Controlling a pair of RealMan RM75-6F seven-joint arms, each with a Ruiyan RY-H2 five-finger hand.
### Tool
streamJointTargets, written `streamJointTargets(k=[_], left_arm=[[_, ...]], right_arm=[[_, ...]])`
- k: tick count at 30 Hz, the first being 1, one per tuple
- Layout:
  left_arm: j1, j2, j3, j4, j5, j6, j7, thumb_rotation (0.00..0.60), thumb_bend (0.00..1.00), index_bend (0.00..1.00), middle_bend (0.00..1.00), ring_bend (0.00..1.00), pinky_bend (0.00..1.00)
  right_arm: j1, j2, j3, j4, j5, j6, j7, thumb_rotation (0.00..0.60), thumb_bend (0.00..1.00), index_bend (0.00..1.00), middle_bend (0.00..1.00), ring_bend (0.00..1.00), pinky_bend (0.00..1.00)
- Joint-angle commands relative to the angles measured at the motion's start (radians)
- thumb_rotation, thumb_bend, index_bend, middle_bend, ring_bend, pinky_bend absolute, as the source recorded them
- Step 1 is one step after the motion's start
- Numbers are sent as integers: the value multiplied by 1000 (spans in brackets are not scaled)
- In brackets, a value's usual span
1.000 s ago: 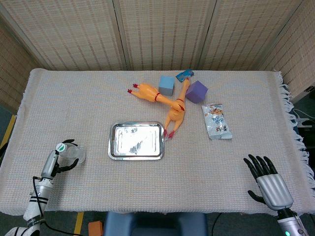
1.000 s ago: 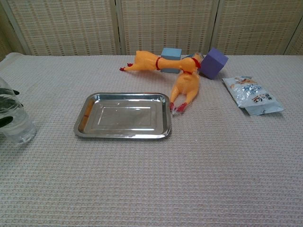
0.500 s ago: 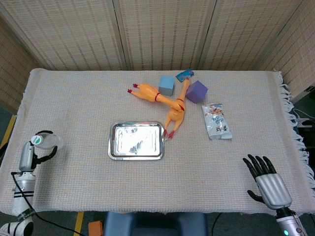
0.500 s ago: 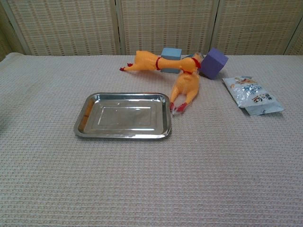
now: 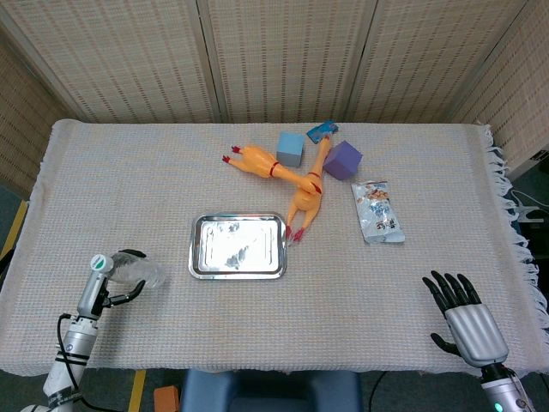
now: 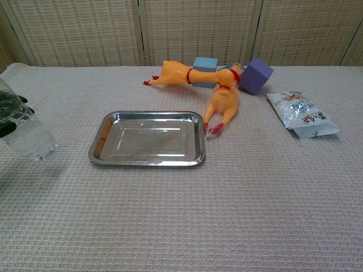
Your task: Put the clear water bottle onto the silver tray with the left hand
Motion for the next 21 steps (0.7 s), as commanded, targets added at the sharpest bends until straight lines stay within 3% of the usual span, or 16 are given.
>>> streamJointTargets(k=[1,5,10,15,19,21], left_arm=[[-21,-1,-38,21,-48,-14,99,600,364,278,347,211,227],[-47,-18,-105,115,-155,-73,142,600,365,277,341,204,222],[-49,-1,-118,115,-164,-86,101,600,364,276,338,202,219],[-38,44,-117,-9,-58,46,131,600,363,276,336,202,219],[-35,29,-158,-55,19,220,283,600,363,270,331,201,211],[-38,23,-156,-62,25,229,310,600,362,259,322,200,210]], right_arm=[[0,3,-2,-1,-3,1,5,600,109,0,0,0,0],[-1,6,-5,-2,-9,4,7,600,109,0,0,0,0],[1,4,-10,-4,-10,-4,2,600,109,0,0,0,0],[4,1,-11,-5,-4,-14,-5,600,109,0,0,0,0],[8,3,-13,-6,-1,-25,-6,600,108,0,0,0,0],[9,4,-13,-7,-1,-27,-5,600,109,0,0,0,0]])
